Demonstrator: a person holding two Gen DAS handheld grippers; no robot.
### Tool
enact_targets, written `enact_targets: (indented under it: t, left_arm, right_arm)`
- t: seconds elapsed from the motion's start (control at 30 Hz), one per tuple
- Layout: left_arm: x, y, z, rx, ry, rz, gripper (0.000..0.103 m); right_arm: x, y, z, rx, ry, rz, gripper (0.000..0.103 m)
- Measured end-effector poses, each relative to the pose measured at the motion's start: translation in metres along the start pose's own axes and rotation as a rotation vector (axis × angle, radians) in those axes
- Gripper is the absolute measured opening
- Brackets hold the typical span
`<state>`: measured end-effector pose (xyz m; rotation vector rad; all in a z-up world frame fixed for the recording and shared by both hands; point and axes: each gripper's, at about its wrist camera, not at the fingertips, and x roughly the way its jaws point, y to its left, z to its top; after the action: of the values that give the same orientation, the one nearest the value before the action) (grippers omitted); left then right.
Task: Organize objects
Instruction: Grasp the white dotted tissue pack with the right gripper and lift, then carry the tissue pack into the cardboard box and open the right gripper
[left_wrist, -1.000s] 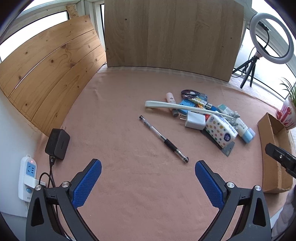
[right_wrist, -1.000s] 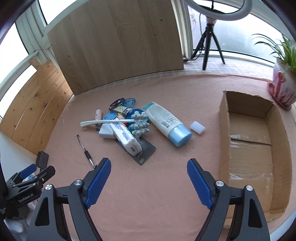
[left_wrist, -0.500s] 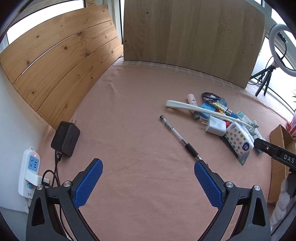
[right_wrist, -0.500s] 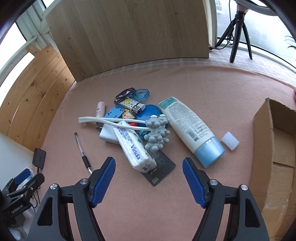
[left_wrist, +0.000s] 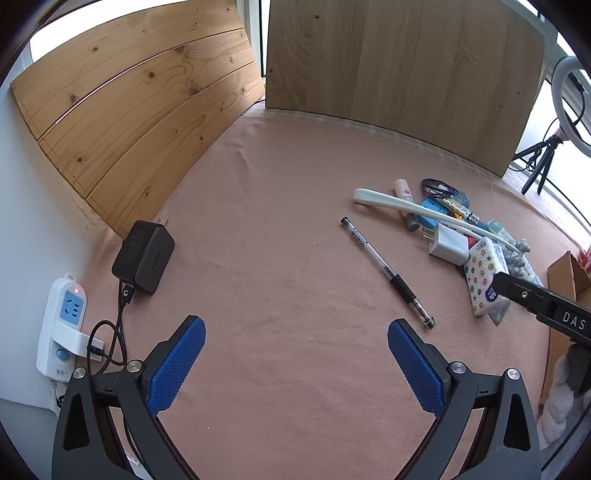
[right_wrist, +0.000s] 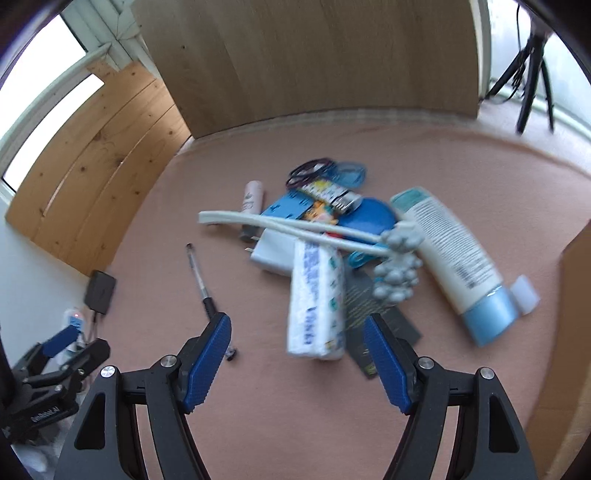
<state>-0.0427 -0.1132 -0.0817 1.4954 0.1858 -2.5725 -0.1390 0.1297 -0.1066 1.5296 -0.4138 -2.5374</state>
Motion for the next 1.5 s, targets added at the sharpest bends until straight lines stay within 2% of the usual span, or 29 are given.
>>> enact_targets:
  t: [0.13, 0.2, 0.27, 0.37, 0.63, 0.7, 0.77, 0.9, 0.97, 1.1, 1.3, 1.33, 1.47, 1.5]
  left_arm:
    - [0.001, -0.004, 0.002, -0.003, 0.002, -0.01, 0.101]
    - [0.002, -0.008, 0.004, 0.004, 0.0, -0.017, 0.101]
    - [0.001, -0.014, 0.006, 0.019, -0.006, -0.022, 0.1]
    - [0.0, -0.021, 0.009, 0.032, -0.012, -0.027, 0.1]
    - [0.0, -0.028, 0.009, 0.037, -0.007, -0.032, 0.096]
    - [0.0, -0.029, 0.009, 0.039, -0.007, -0.035, 0.096]
    - [0.0, -0.032, 0.008, 0.044, -0.007, -0.037, 0.096]
    - [0.001, -0.035, 0.007, 0.051, -0.004, -0.041, 0.095]
    - [0.001, -0.038, 0.006, 0.058, -0.003, -0.045, 0.095]
    - [0.0, -0.044, 0.004, 0.067, -0.001, -0.051, 0.095]
    - [0.003, -0.06, -0.001, 0.106, 0.018, -0.076, 0.095]
    - [0.004, -0.066, -0.002, 0.12, 0.024, -0.086, 0.095]
    - [0.009, -0.087, -0.007, 0.16, 0.056, -0.138, 0.095]
    - [0.01, -0.092, -0.007, 0.161, 0.065, -0.154, 0.095]
  right_arm:
    - [-0.011, -0.017, 0.0, 0.056, -0.021, -0.028, 0.07]
    - [-0.008, -0.024, 0.002, 0.082, -0.006, -0.028, 0.058]
    - [-0.002, -0.025, 0.005, 0.102, 0.019, -0.005, 0.053]
    - [0.005, -0.013, 0.008, 0.085, 0.029, 0.005, 0.052]
    - [0.028, 0.002, 0.015, 0.029, 0.084, -0.08, 0.051]
    - [0.031, 0.001, 0.013, 0.037, 0.096, -0.059, 0.037]
    - [0.033, 0.0, 0.009, 0.059, 0.116, -0.021, 0.031]
    - [0.03, -0.003, 0.0, 0.095, 0.12, 0.017, 0.026]
    - [0.028, -0.011, -0.007, 0.151, 0.127, 0.066, 0.025]
    - [0.024, -0.028, -0.027, 0.274, 0.139, 0.158, 0.024]
    - [0.014, -0.047, -0.059, 0.345, 0.16, 0.189, 0.024]
    - [0.01, -0.049, -0.063, 0.343, 0.158, 0.167, 0.025]
    - [-0.01, -0.05, -0.066, 0.258, 0.112, -0.071, 0.053]
    - [-0.013, -0.051, -0.065, 0.247, 0.106, -0.083, 0.053]
